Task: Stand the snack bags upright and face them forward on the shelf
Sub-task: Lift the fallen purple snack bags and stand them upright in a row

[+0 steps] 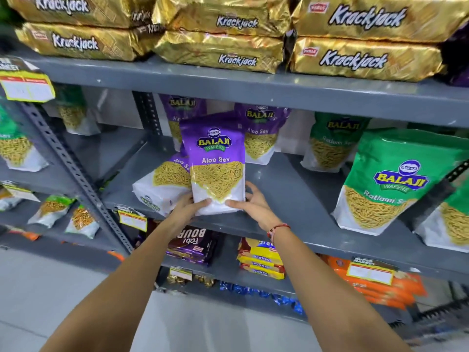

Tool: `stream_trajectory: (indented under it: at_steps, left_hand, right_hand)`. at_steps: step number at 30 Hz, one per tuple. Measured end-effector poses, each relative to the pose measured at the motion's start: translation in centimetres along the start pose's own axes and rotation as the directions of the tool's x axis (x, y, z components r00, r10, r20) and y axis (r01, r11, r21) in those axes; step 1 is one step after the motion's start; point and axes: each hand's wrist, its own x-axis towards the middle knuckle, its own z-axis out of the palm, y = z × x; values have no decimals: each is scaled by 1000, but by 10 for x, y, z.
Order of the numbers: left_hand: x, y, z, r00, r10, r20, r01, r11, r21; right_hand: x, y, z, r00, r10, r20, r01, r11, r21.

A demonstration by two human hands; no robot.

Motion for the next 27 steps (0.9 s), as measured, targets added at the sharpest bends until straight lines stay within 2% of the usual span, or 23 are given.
stream_trajectory:
  at_steps: [6, 20, 27]
  left_hand:
    - [-20, 9, 14, 984, 174, -33, -175, 983, -48]
    - [-15, 25, 31, 982, 186, -10, -187, 981, -57]
    - [12, 31, 63, 984, 173, 46, -174, 985, 18]
  right_hand:
    - [-23, 4, -11, 986, -158, -56, 161, 985, 59]
    - [-27, -7, -28, 978, -187, -92, 191, 981, 42]
    - [-30, -1, -64, 966, -206, -156, 207, 978, -10]
